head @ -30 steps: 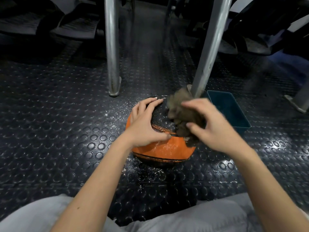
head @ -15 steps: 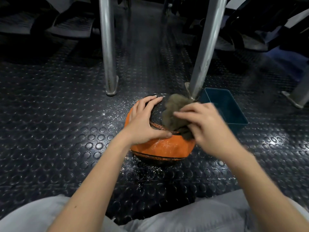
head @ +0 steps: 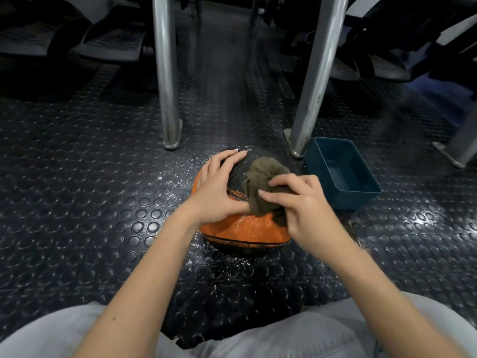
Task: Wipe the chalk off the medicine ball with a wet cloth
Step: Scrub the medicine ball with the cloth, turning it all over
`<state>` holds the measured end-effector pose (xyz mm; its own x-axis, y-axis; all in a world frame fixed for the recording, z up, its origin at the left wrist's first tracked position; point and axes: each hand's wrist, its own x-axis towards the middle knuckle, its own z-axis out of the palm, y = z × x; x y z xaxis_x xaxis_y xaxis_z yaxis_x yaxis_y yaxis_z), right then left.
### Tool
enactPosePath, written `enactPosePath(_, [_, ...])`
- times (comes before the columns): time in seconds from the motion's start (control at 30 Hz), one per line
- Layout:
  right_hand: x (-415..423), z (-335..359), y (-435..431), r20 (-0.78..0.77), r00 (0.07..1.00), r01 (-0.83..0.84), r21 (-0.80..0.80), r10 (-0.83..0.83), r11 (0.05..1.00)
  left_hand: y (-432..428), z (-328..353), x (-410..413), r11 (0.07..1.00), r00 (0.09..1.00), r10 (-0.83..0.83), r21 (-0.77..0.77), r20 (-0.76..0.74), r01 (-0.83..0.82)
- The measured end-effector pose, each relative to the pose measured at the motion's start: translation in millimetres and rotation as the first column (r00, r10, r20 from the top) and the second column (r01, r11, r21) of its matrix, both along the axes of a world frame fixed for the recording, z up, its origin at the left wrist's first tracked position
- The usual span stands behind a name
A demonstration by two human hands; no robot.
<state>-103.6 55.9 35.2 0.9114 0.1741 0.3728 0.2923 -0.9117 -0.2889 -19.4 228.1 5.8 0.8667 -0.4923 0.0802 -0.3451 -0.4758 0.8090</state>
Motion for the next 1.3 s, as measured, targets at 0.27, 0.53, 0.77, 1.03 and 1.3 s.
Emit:
enactPosePath(0.27, [7, 12, -27, 0.122, 0.961, 0.248, 0.028, -0.250, 0.968, -1, 1, 1, 1.000, 1.000, -0.010, 0.009, -0.022, 0.010])
enactPosePath(0.53, [7, -8, -39, -0.100, 0.927, 0.363, 0.005, -0.361, 0.932, 0, 0, 0, 0.999, 1.000, -0.021, 0.030, -0.013, 0.021])
enactPosePath(0.77, [-1, -1, 7, 0.083, 0.996, -0.024, 0.098, 0.016, 0.995, -2, 0, -3, 1.000, 0.999, 0.002, -0.011, 0.035, -0.002])
enactPosePath(1.03, [7, 11, -26, -0.005, 0.943, 0.327, 0.185, -0.332, 0.927, -1, 1, -2, 1.000, 1.000, -0.025, -0.006, 0.005, 0.025])
enactPosePath(1.3, [14, -4, -23, -0.041, 0.981, 0.192, 0.171, -0.188, 0.966, -4, 3, -5, 0.999, 0.999, -0.038, 0.004, 0.031, 0.038])
